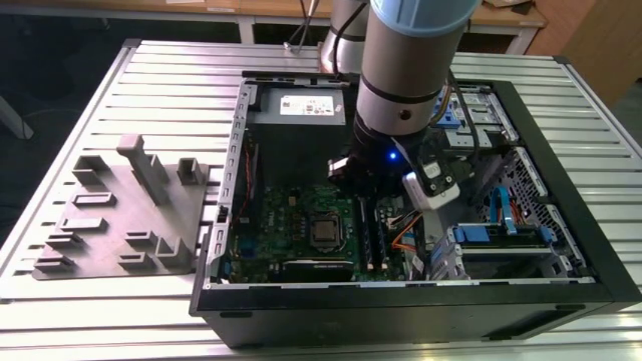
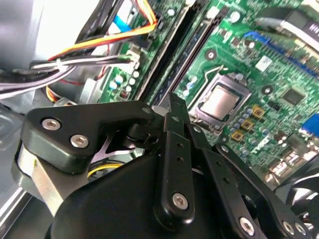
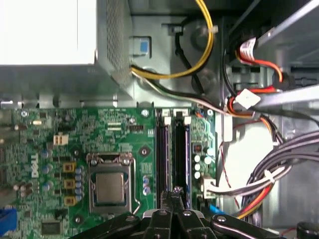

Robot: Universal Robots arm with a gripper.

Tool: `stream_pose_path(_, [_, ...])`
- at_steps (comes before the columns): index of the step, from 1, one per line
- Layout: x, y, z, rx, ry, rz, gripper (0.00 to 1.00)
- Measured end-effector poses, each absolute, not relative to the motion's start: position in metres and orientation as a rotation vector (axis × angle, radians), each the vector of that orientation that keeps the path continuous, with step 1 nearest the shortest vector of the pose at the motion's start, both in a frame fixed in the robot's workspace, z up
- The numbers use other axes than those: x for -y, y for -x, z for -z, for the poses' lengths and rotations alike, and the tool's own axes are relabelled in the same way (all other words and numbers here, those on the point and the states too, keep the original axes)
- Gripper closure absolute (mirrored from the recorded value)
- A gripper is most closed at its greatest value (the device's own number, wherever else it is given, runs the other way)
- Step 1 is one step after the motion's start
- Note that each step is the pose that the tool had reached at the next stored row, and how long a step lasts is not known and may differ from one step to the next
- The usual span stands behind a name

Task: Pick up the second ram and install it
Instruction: 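Press down the second ram until it locks into place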

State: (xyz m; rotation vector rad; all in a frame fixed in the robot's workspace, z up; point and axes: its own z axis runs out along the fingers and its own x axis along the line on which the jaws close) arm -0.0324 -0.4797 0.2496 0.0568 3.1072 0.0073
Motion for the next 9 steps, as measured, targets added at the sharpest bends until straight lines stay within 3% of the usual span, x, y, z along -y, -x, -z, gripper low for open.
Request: stream_pose_path(9, [0.4796, 0.0325, -0.2516, -3.107, -0.057, -0.007, 0.93])
